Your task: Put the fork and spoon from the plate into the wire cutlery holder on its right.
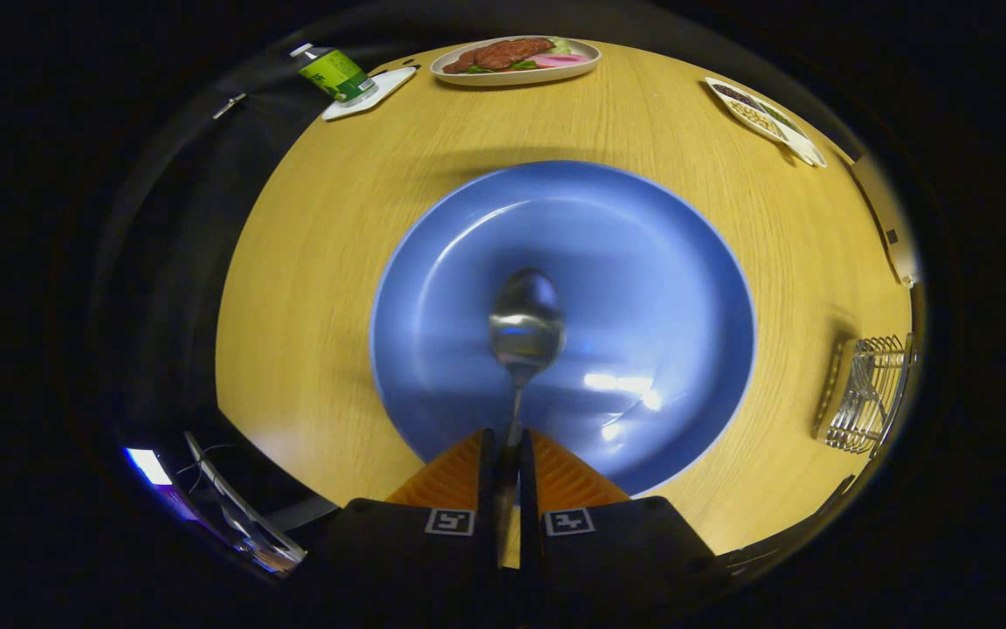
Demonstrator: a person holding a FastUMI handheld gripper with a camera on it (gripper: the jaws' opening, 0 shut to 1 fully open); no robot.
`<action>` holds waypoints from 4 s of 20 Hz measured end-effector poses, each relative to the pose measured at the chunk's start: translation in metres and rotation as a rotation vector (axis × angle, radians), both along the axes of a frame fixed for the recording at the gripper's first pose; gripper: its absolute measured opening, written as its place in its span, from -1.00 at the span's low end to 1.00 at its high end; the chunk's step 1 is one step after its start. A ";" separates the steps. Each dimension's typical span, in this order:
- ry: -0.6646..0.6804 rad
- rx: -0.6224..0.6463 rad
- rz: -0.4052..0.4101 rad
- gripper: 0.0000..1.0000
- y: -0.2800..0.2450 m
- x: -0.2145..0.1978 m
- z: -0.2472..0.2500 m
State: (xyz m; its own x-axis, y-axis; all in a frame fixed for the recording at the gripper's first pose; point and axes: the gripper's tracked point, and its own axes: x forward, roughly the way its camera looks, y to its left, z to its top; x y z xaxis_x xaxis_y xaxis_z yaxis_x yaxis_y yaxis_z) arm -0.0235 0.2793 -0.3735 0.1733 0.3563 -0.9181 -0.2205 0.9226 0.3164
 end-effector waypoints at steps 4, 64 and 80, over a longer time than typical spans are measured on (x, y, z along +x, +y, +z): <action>0.011 0.042 0.003 -0.89 0.001 -0.001 0.006; 0.550 -0.185 0.275 -0.31 -0.311 0.021 0.057; -0.087 0.070 -0.009 0.99 -0.306 0.040 0.116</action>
State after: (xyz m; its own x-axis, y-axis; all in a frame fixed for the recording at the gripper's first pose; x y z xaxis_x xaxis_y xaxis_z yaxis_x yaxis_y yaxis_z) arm 0.0165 -0.0269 -0.2580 0.2549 0.4174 -0.8722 -0.2419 0.9009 0.3604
